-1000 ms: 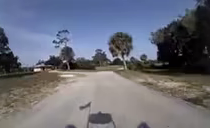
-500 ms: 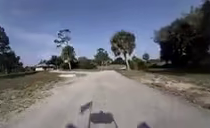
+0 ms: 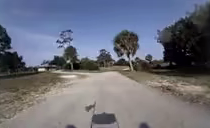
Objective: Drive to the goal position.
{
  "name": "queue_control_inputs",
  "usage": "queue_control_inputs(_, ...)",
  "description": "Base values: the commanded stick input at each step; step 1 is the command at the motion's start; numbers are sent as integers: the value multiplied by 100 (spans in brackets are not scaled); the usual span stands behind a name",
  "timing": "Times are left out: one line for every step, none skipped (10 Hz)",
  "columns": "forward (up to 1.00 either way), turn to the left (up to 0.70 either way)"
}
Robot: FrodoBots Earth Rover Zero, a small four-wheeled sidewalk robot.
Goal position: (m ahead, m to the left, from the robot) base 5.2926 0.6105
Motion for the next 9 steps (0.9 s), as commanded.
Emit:
queue_control_inputs(100,4)
queue_control_inputs(100,4)
queue_control_inputs(100,3)
queue_control_inputs(100,4)
queue_control_inputs(100,4)
queue_control_inputs(100,4)
queue_control_inputs(100,3)
queue_control_inputs(100,4)
queue_control_inputs(100,4)
